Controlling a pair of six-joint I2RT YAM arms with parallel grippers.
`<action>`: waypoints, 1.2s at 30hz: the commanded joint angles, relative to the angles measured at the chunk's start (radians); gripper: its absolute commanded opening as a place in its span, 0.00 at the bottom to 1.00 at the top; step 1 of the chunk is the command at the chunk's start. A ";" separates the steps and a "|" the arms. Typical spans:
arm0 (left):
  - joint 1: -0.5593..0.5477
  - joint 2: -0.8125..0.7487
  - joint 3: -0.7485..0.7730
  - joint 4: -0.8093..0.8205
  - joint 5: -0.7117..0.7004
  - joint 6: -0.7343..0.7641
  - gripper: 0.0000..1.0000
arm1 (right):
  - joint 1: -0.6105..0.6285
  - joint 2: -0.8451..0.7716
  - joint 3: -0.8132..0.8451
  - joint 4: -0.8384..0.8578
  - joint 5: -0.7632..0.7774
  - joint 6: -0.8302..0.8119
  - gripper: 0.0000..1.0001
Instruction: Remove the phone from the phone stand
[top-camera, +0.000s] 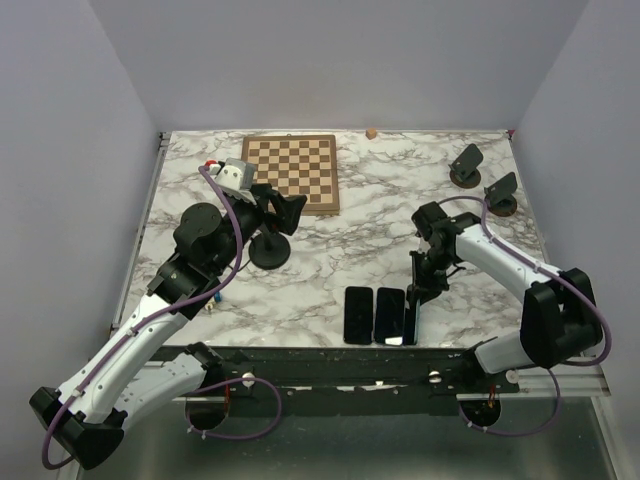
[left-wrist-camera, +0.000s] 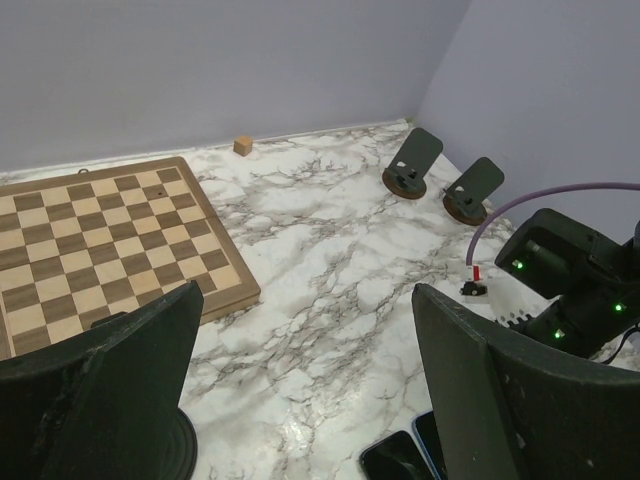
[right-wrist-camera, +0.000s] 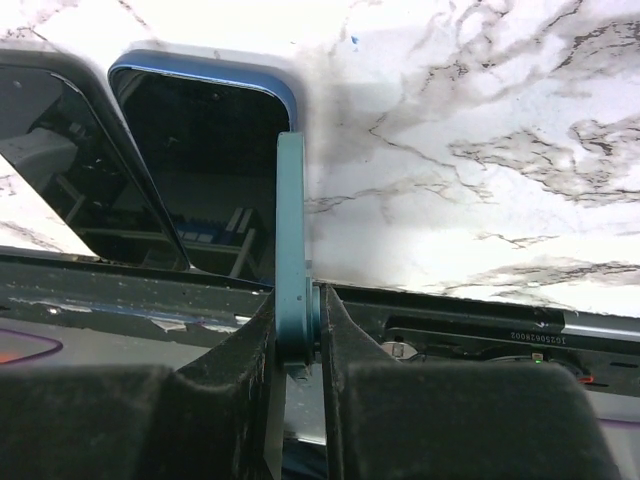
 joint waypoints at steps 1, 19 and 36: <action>-0.007 -0.008 -0.002 0.015 0.006 0.003 0.94 | 0.005 0.030 0.006 0.035 -0.032 0.000 0.01; -0.007 -0.009 0.000 0.014 0.008 0.000 0.94 | 0.004 0.051 -0.019 0.082 0.070 0.038 0.27; -0.008 -0.006 -0.001 0.016 0.012 -0.002 0.94 | 0.005 0.023 -0.051 0.110 0.118 0.063 0.60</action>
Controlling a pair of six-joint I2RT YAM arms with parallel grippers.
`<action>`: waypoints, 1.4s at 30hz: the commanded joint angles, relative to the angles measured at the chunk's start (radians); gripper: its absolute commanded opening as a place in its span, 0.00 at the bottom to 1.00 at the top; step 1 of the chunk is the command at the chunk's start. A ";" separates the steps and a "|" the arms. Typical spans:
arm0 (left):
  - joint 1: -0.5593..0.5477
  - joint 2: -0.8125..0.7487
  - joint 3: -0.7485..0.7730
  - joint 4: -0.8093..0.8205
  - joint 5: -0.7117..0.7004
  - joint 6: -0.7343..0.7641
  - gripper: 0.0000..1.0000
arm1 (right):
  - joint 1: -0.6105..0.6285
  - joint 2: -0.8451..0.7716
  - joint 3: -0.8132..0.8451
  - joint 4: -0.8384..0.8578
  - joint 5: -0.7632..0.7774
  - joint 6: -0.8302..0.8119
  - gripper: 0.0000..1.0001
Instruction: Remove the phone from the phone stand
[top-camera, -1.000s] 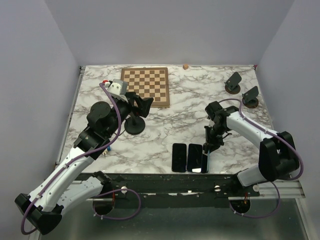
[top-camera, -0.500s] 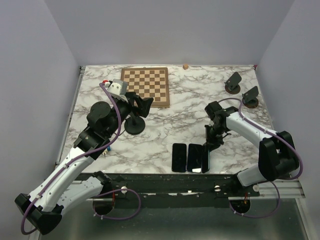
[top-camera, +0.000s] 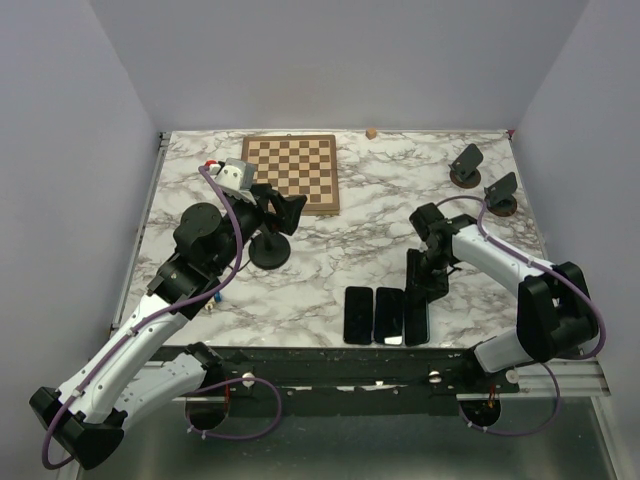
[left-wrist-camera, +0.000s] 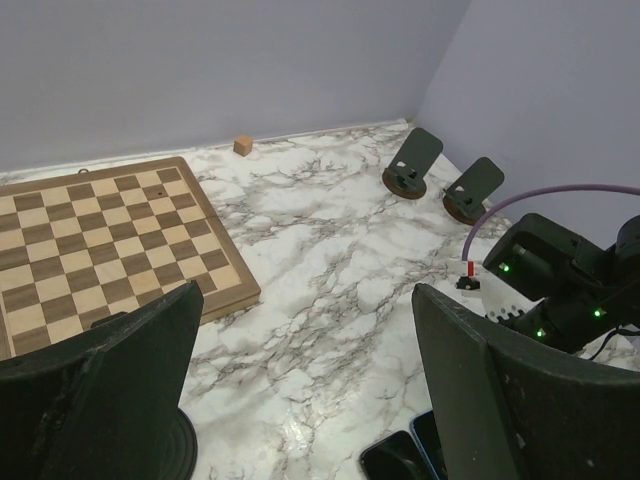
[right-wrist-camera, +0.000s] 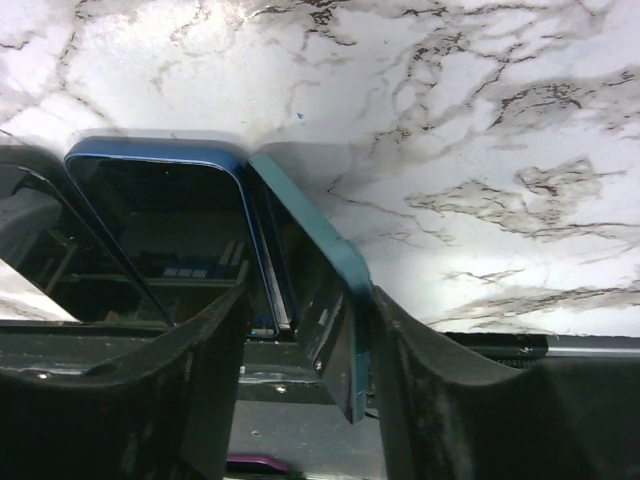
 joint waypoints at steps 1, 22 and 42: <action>-0.007 -0.005 -0.002 0.015 0.011 -0.002 0.94 | 0.005 -0.019 -0.041 0.049 0.013 0.019 0.61; -0.008 -0.001 -0.003 0.017 0.016 -0.006 0.94 | 0.005 -0.030 -0.034 0.091 0.134 0.097 0.73; -0.006 -0.062 -0.009 0.028 -0.100 0.098 0.94 | 0.005 -0.276 0.107 0.253 0.196 -0.013 0.73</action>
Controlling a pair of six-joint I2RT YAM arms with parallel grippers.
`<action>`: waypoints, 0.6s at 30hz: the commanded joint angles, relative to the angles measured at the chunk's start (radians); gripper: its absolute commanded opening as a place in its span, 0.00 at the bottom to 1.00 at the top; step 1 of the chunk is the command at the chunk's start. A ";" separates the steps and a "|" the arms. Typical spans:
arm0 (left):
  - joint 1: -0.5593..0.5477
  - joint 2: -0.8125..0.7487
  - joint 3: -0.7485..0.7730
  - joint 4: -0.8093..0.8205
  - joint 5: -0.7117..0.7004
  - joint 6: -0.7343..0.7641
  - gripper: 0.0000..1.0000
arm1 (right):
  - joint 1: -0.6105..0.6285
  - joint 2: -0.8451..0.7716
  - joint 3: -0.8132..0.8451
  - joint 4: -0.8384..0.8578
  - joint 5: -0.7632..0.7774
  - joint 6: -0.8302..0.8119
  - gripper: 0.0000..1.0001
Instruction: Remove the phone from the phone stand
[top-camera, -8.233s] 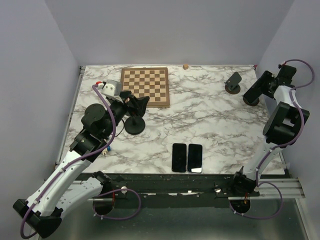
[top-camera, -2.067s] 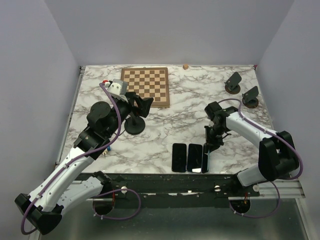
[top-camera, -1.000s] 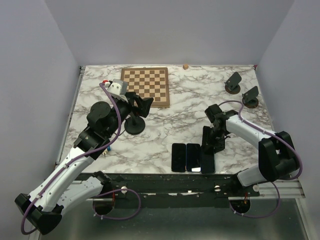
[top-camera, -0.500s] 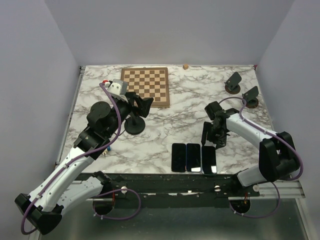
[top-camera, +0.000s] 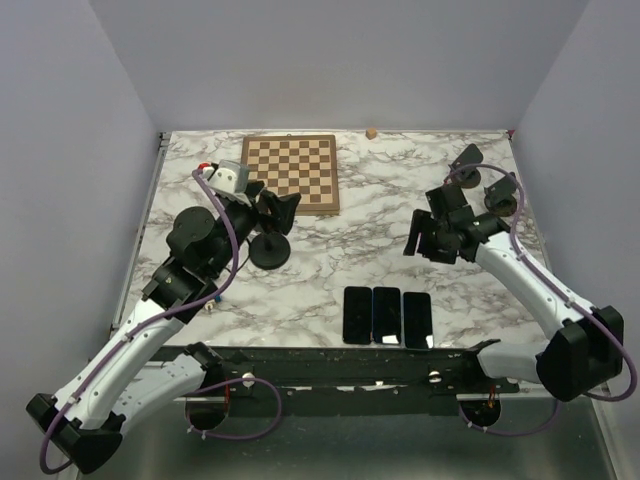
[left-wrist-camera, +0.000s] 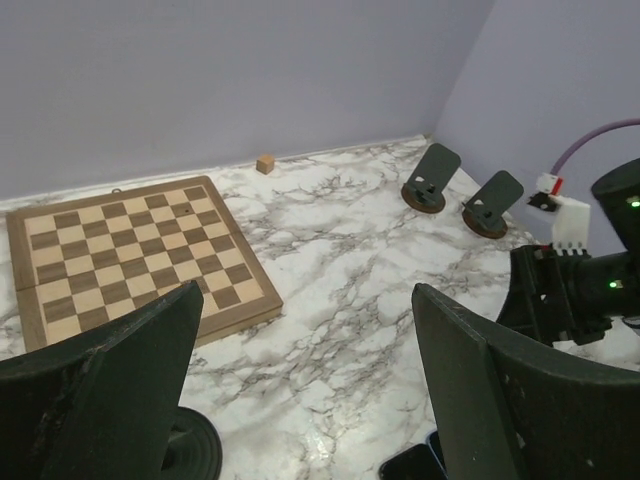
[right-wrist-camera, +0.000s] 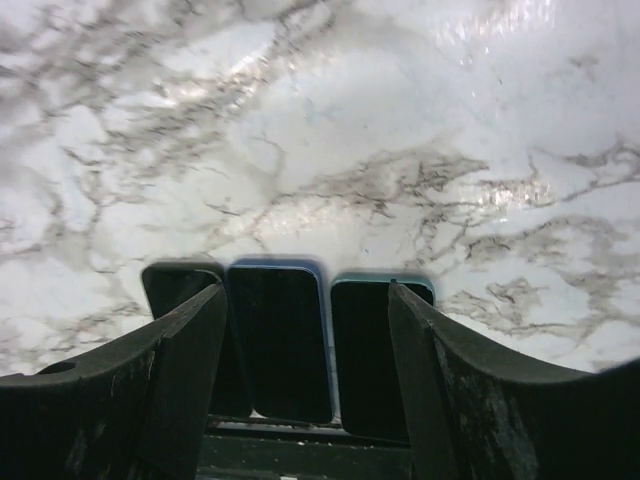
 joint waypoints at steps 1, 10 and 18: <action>-0.005 -0.051 -0.013 0.032 -0.081 0.066 0.94 | 0.005 -0.128 0.018 0.123 0.014 -0.065 0.74; -0.007 -0.151 -0.083 0.138 -0.177 0.152 0.94 | 0.005 -0.407 -0.009 0.301 0.034 -0.153 0.99; -0.008 -0.293 -0.196 0.313 -0.280 0.294 0.94 | 0.005 -0.627 0.055 0.284 0.089 -0.224 1.00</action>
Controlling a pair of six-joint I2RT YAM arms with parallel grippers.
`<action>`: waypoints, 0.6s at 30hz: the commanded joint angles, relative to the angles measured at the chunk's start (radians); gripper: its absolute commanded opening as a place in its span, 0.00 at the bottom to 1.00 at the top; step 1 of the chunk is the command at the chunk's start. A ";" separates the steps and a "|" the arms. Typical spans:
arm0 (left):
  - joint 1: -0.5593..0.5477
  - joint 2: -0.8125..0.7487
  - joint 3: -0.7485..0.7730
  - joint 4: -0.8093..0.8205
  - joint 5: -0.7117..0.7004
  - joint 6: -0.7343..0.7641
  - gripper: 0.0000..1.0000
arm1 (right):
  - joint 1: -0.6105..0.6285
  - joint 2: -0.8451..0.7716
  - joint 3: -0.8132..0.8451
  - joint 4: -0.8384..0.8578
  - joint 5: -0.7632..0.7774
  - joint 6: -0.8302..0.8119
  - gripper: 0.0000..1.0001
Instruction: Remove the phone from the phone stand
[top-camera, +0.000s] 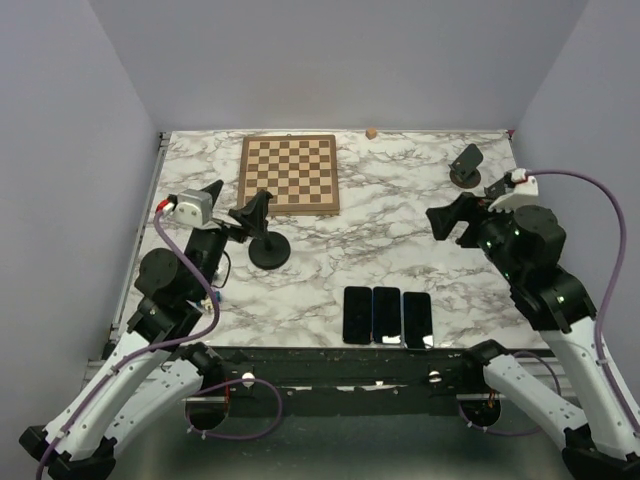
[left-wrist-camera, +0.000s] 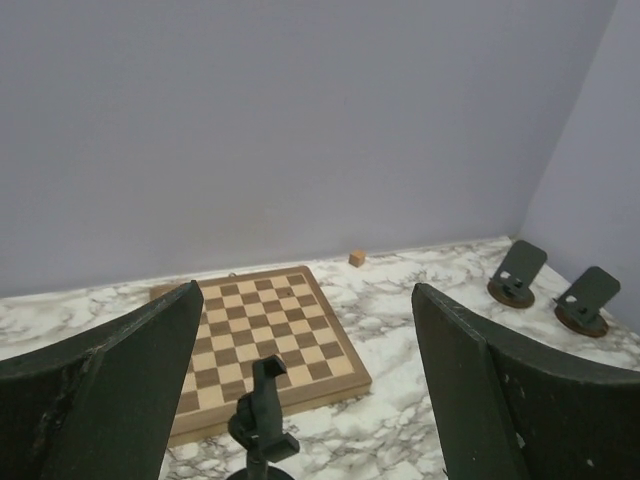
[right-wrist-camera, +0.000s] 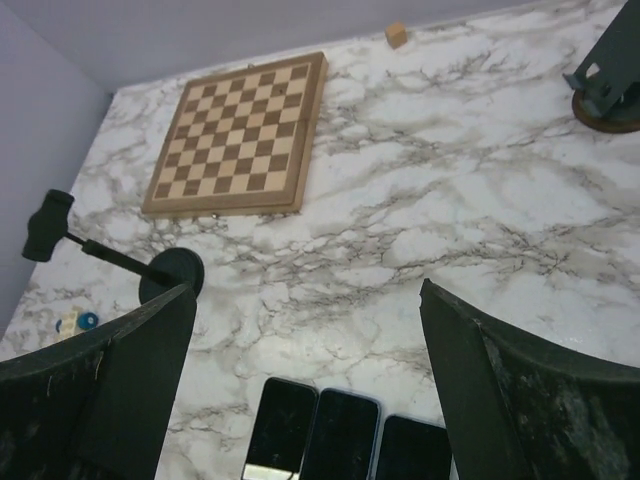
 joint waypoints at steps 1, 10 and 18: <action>-0.005 -0.097 -0.068 0.175 -0.110 0.128 0.94 | 0.005 -0.109 0.063 0.007 0.087 -0.055 1.00; -0.006 -0.207 -0.157 0.321 -0.207 0.224 0.97 | 0.005 -0.398 -0.018 0.119 0.147 -0.061 1.00; -0.006 -0.224 -0.168 0.338 -0.230 0.230 0.97 | 0.004 -0.464 -0.039 0.141 0.151 -0.080 1.00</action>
